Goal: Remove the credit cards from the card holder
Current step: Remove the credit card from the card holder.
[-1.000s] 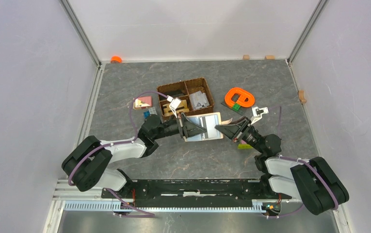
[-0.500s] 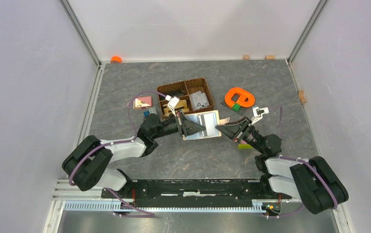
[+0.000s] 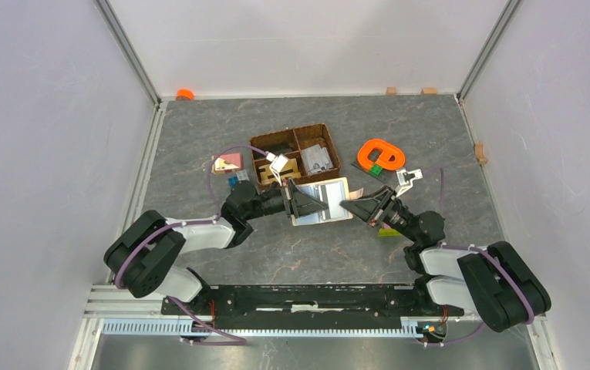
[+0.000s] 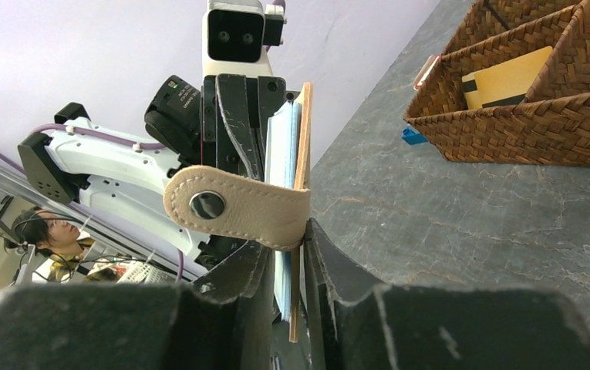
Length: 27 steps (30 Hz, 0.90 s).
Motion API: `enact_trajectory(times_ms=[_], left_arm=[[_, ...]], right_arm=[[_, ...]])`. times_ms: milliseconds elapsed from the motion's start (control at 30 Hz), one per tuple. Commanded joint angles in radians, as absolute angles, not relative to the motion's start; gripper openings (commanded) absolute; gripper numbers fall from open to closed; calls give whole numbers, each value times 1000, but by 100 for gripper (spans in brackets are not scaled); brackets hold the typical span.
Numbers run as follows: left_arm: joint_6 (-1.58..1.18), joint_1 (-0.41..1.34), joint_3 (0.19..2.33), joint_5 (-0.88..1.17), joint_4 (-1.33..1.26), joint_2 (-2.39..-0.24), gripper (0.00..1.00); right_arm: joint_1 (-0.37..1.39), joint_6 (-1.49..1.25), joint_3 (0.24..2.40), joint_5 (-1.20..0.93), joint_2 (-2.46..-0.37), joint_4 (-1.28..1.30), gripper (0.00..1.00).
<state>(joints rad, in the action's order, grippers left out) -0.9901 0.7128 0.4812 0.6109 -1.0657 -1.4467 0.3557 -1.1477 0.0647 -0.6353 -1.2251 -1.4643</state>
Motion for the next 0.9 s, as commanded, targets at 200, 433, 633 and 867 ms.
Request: enact_trajectory(times_ms=[200, 433, 633, 867], left_arm=[[-1035, 712, 526, 661, -1146, -1461, 6], [-1011, 712, 551, 687, -1072, -1436, 7], [-1012, 711, 546, 696, -1088, -1439, 14], [-1030, 710, 530, 695, -1150, -1435, 24]], right_arm=[[376, -1134, 113, -673, -1247, -1526, 25], [389, -1121, 124, -677, -1255, -1501, 20], [391, -1131, 115, -672, -1249, -1527, 12], [391, -1147, 110, -671, -1261, -1556, 12]])
